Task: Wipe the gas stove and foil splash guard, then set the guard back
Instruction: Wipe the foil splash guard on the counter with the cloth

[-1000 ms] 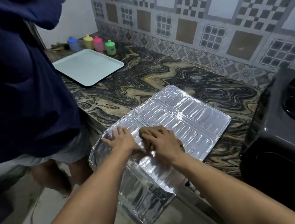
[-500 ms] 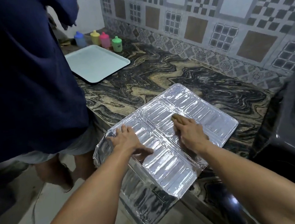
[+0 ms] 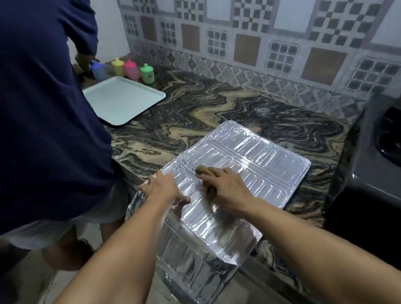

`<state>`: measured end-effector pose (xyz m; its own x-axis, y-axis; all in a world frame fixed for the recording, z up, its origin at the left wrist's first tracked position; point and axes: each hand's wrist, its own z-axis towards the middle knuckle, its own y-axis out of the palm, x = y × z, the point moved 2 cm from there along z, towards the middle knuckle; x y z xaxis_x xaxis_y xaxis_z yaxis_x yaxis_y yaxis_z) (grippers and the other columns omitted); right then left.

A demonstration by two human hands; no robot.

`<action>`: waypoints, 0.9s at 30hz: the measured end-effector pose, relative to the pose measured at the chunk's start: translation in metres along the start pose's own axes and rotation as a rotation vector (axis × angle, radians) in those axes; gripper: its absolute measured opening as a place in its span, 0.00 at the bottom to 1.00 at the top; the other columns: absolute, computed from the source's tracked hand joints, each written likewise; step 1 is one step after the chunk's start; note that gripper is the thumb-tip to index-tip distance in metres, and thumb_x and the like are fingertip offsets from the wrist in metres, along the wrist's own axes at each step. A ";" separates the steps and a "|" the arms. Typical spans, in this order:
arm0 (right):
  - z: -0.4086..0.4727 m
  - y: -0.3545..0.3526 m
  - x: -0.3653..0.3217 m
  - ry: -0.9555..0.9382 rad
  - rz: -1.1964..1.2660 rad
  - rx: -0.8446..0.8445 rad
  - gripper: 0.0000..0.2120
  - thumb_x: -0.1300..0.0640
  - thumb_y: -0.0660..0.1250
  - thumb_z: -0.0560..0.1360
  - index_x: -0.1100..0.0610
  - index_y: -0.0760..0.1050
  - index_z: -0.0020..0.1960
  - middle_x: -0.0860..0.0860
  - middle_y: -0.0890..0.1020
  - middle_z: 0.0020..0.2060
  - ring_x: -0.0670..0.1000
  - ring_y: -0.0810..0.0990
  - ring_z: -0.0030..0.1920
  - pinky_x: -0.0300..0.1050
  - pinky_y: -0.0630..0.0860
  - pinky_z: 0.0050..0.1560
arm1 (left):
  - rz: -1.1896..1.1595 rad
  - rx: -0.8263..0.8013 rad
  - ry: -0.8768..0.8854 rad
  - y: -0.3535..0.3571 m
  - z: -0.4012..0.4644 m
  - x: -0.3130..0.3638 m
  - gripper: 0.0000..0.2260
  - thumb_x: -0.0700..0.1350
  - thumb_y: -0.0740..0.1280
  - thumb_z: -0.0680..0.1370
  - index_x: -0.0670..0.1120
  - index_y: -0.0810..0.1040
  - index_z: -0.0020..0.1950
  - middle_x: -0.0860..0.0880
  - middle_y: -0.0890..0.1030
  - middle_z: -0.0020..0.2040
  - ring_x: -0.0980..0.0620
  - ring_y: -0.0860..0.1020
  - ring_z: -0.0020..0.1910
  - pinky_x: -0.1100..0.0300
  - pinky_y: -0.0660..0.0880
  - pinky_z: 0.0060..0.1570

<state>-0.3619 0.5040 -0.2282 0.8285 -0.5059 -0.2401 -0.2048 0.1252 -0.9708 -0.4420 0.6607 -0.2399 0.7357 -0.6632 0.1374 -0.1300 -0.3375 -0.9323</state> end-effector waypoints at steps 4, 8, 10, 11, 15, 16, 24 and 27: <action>0.023 0.030 -0.024 -0.115 -0.064 -0.153 0.28 0.50 0.58 0.77 0.45 0.59 0.76 0.46 0.55 0.78 0.58 0.58 0.73 0.61 0.59 0.67 | -0.052 -0.008 0.007 0.004 -0.003 -0.009 0.35 0.64 0.76 0.63 0.51 0.71 0.65 0.45 0.68 0.70 0.42 0.64 0.71 0.30 0.62 0.64; 0.032 0.041 -0.011 -0.104 -0.140 -0.139 0.27 0.49 0.50 0.81 0.46 0.50 0.78 0.45 0.51 0.79 0.56 0.56 0.74 0.62 0.59 0.67 | -0.049 -0.021 -0.006 0.004 0.000 -0.011 0.39 0.67 0.74 0.63 0.50 0.70 0.67 0.46 0.67 0.70 0.42 0.65 0.70 0.32 0.65 0.63; 0.029 0.041 0.001 -0.067 -0.142 -0.117 0.26 0.48 0.49 0.82 0.46 0.48 0.79 0.45 0.51 0.78 0.55 0.56 0.75 0.61 0.60 0.67 | -0.033 -0.032 -0.014 0.004 0.000 -0.010 0.41 0.68 0.74 0.62 0.51 0.68 0.70 0.47 0.67 0.70 0.42 0.66 0.69 0.35 0.67 0.63; 0.025 0.042 0.007 -0.052 -0.149 -0.101 0.26 0.48 0.49 0.82 0.46 0.48 0.79 0.45 0.52 0.78 0.55 0.56 0.74 0.60 0.60 0.66 | -0.031 -0.033 -0.016 0.004 0.000 -0.011 0.42 0.69 0.73 0.62 0.52 0.68 0.71 0.47 0.67 0.70 0.43 0.66 0.69 0.36 0.67 0.63; 0.003 0.036 0.033 0.075 -0.117 -0.044 0.27 0.52 0.53 0.81 0.48 0.50 0.79 0.46 0.53 0.78 0.55 0.56 0.74 0.60 0.60 0.68 | -0.022 -0.044 -0.024 0.004 -0.002 -0.012 0.41 0.69 0.73 0.62 0.50 0.69 0.69 0.46 0.70 0.67 0.43 0.69 0.66 0.39 0.69 0.62; -0.003 0.033 0.042 0.111 -0.144 -0.020 0.27 0.53 0.54 0.81 0.48 0.50 0.79 0.46 0.53 0.78 0.56 0.57 0.74 0.58 0.61 0.68 | -0.018 -0.047 -0.029 0.004 -0.003 -0.012 0.40 0.69 0.73 0.63 0.49 0.70 0.67 0.46 0.71 0.66 0.43 0.70 0.65 0.40 0.69 0.62; -0.047 0.001 0.124 0.655 -0.213 -0.067 0.35 0.60 0.60 0.77 0.53 0.46 0.78 0.51 0.57 0.76 0.56 0.58 0.73 0.60 0.59 0.67 | -0.002 0.003 -0.045 0.004 0.002 -0.010 0.30 0.61 0.75 0.69 0.47 0.72 0.63 0.47 0.74 0.60 0.46 0.71 0.61 0.49 0.69 0.57; -0.049 -0.003 0.134 0.779 -0.176 -0.095 0.32 0.61 0.62 0.76 0.55 0.54 0.76 0.54 0.62 0.73 0.58 0.61 0.70 0.59 0.62 0.65 | -0.010 0.009 -0.051 0.005 0.005 -0.009 0.33 0.62 0.76 0.66 0.49 0.70 0.65 0.47 0.74 0.62 0.46 0.71 0.63 0.48 0.69 0.57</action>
<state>-0.2763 0.3940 -0.2576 0.2586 -0.9658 0.0197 -0.1773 -0.0675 -0.9818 -0.4458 0.6683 -0.2470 0.7701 -0.6247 0.1294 -0.1167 -0.3374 -0.9341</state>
